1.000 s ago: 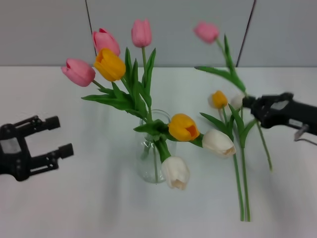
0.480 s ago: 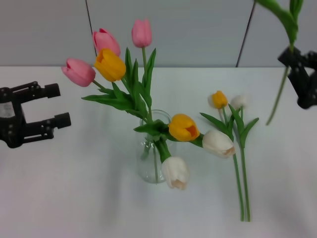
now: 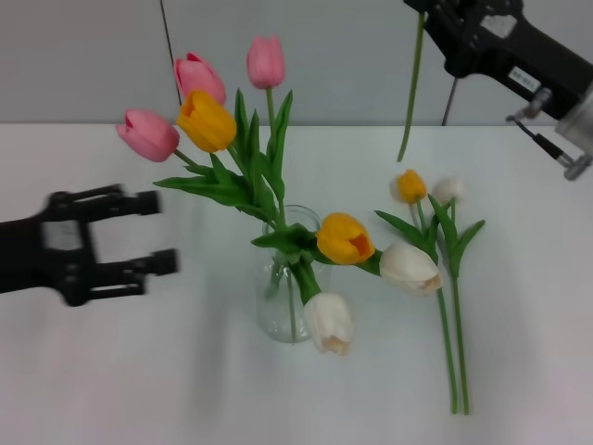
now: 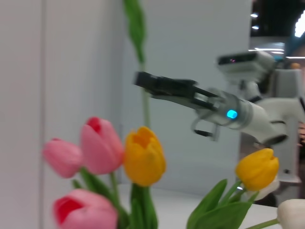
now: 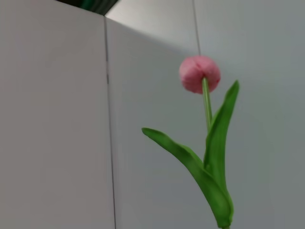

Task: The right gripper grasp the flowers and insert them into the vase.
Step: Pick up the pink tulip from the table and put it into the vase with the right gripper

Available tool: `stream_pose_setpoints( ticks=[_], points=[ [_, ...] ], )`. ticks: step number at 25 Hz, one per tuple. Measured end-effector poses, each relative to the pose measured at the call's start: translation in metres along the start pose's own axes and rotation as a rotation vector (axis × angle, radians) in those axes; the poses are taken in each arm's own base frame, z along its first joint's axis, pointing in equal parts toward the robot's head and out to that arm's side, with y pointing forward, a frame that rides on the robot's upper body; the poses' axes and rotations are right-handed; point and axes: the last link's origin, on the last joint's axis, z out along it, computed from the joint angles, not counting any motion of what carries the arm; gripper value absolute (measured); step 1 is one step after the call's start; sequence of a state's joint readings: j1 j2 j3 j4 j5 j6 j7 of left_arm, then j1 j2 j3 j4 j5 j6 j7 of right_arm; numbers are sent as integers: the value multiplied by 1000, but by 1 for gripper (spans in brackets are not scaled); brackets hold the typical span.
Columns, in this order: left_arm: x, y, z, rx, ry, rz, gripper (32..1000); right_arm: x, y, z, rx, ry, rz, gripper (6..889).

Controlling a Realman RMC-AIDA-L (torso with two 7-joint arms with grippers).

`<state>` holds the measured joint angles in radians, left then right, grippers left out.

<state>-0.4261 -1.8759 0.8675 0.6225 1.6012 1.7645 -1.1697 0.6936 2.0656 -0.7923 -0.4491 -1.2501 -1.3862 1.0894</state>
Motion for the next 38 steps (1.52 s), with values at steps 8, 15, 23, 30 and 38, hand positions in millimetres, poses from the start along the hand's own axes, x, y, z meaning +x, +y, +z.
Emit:
stream_pose_setpoints(
  ticks=[8,15,23,30,38],
  points=[
    [5,-1,44,-104,-2,21,798,-7,4,26,-57,30,76,30],
    [2,-2,35,-73,-10,14,799,-15,13,45,-125,29,93,31],
    [3,-9,14,10,7,11,798,-11,16,46,-131,33,96,32],
    [-3,-8,-8,65,-1,-22,798,0,32,74,-174,53,103,34],
    [-9,-4,-14,60,-24,-54,798,7,51,97,-234,70,139,35]
  ],
)
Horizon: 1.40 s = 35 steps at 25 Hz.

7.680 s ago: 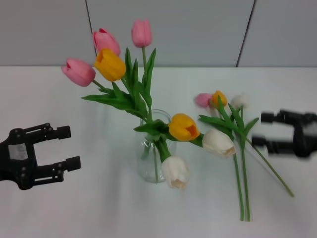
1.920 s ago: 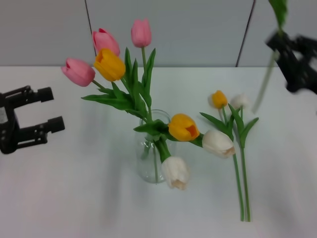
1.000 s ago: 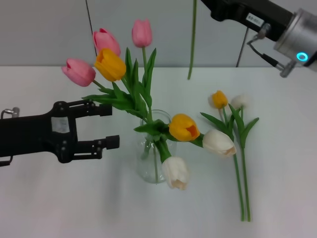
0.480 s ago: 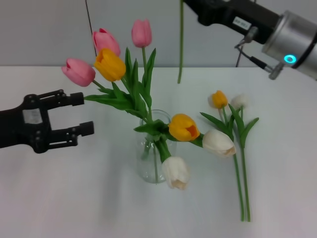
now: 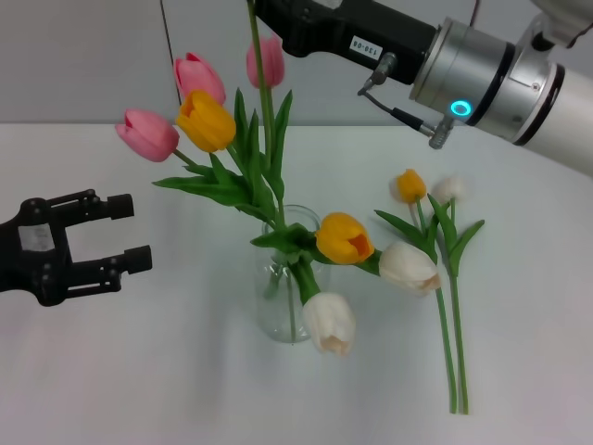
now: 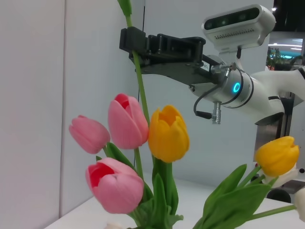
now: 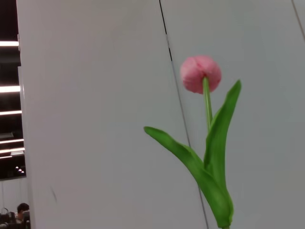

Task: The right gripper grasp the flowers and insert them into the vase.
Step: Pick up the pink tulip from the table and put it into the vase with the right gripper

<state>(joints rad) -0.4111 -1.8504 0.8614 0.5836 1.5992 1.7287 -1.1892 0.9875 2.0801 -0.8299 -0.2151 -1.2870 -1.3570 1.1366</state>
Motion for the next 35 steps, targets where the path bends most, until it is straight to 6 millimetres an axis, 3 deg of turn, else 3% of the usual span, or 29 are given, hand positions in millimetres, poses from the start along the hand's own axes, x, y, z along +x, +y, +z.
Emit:
stream_pose_setpoints(
  ticks=[11,21,35],
  points=[
    [1,-2,-8,11,-16,5,799,2,0,-12,-13,28,-18,37],
    [-3,0,-2,10,-17,5,799,26,-3,-25,40,124,-31,39],
    [-3,-1,1,8,-15,9,799,43,-4,-31,79,175,-20,41]
  ],
)
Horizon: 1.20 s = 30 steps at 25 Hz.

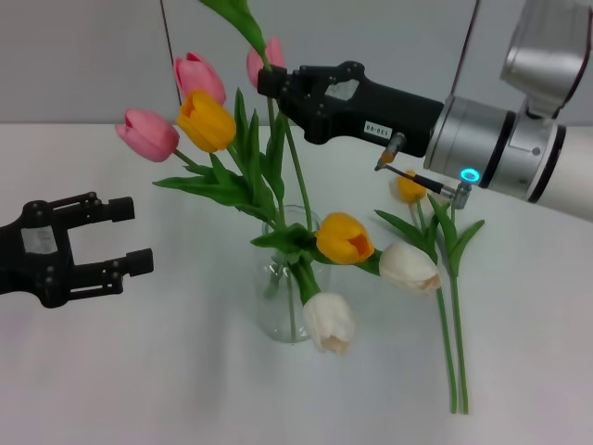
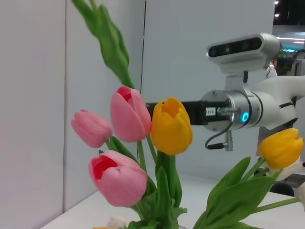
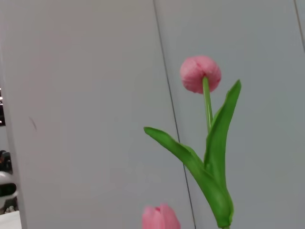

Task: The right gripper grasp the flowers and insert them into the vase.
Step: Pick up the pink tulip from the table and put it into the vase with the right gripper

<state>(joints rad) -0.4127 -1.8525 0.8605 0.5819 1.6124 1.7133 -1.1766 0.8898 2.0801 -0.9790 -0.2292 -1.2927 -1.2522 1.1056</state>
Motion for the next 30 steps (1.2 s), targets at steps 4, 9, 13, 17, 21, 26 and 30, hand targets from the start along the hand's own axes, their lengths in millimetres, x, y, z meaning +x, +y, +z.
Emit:
stream_pose_setpoints(
  ticks=[4,9,13,17,21,26,30],
  points=[
    [0,0,0,3,-1,-1,799,7,1,-1,5,20,-1,42],
    [-1,0,2,7,0,-5,798,13,0,-3,23,40,-7,43],
    [-2,0,2,7,0,-7,799,16,1,-3,19,53,-4,43],
    [-2,0,2,8,-1,-9,799,23,4,-4,4,81,-5,44],
    [-2,0,2,8,-2,-11,798,29,4,-14,22,76,17,45],
    [-2,0,2,9,-4,-12,798,35,5,-22,29,75,32,46],
    [-4,-1,2,17,-16,-15,798,42,5,-30,44,80,44,109]
  ],
)
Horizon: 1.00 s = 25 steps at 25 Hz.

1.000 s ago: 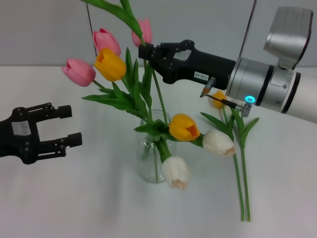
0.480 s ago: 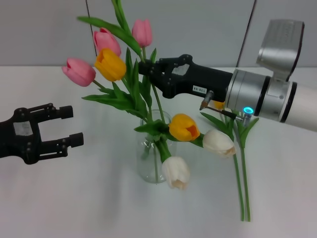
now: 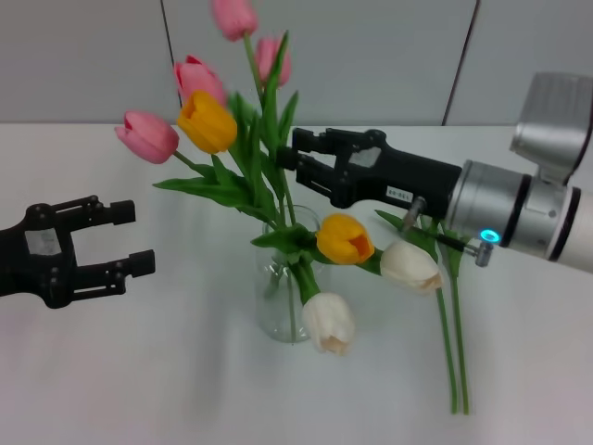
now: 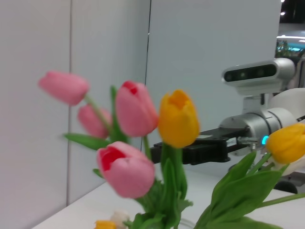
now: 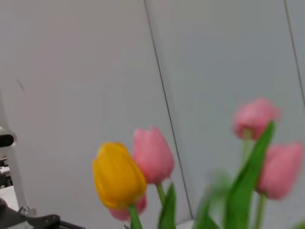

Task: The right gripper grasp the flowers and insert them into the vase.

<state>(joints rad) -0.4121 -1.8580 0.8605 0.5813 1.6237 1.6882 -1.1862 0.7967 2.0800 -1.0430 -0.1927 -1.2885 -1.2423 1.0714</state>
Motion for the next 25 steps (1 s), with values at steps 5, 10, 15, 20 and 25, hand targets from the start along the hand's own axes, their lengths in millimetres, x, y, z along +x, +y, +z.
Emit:
stream_pose_setpoints(
  ticks=[5,10,15,20,25],
  points=[
    [-2,-3,0,19,-10,-1,799,5,-1,-8,19,-9,1,282],
    [-3,-3,-2,24,-13,-5,799,4,-2,-19,34,-65,9,516],
    [-4,-2,-4,30,-16,-10,799,4,3,-37,21,-130,25,716],
    [-12,2,-15,59,-20,-33,798,10,12,-61,8,-199,50,866],
    [-13,4,-17,52,-21,-48,798,19,31,-123,2,-277,28,867]
  ],
)
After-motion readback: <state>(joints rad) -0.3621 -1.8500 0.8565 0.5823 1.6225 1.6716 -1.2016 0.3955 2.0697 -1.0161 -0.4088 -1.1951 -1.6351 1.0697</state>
